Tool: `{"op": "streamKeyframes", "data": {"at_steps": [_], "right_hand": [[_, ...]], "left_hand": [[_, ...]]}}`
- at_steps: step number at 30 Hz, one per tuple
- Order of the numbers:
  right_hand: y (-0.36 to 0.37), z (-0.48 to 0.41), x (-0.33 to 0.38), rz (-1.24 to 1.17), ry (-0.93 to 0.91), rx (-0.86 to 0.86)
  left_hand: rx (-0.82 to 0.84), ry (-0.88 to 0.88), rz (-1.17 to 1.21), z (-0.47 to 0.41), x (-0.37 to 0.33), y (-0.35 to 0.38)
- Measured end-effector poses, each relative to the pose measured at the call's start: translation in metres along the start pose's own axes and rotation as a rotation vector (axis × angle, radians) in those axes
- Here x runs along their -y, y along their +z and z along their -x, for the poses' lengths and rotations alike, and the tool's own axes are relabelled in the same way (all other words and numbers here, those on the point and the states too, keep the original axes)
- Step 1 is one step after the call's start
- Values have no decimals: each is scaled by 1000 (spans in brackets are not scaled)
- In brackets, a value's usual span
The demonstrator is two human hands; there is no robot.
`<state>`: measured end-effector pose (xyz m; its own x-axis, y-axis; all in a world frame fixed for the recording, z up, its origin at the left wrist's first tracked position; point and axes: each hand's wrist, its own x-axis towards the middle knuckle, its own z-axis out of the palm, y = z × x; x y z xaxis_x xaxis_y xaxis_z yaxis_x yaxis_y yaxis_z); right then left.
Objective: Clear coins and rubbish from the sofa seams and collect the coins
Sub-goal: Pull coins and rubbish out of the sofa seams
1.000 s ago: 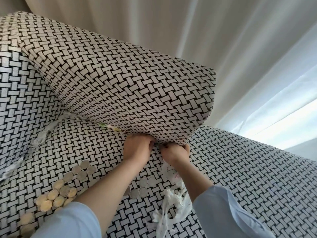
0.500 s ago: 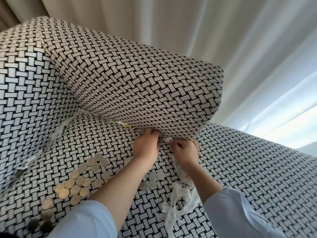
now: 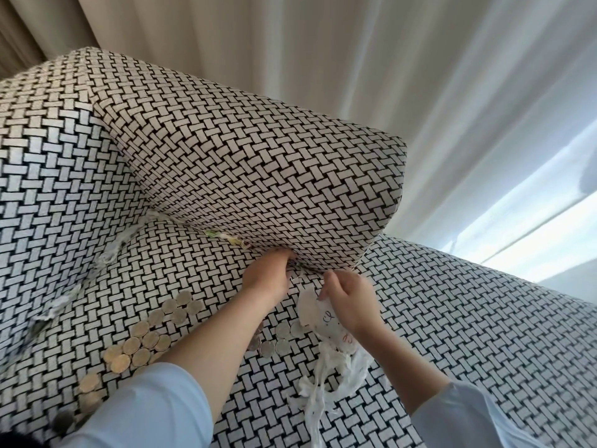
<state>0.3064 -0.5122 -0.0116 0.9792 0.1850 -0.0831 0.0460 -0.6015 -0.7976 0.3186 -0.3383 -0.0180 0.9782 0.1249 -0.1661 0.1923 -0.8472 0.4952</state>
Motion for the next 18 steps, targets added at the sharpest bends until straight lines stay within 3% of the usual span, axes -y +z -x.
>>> {"op": "streamKeyframes", "data": {"at_steps": [6,11,16,18], "right_hand": [[24,-28,18,319,32,239],[32,-62,27,364,269,440],[47,-87,30,384,313,599],[56,-90,31,449,329,562]], "left_hand": [[7,-12,21,4,2,-3],[-21,20,45,-2,4,-9],[-116,48,95,-4,10,-9],[-190,91,70,-2,14,-6]]}}
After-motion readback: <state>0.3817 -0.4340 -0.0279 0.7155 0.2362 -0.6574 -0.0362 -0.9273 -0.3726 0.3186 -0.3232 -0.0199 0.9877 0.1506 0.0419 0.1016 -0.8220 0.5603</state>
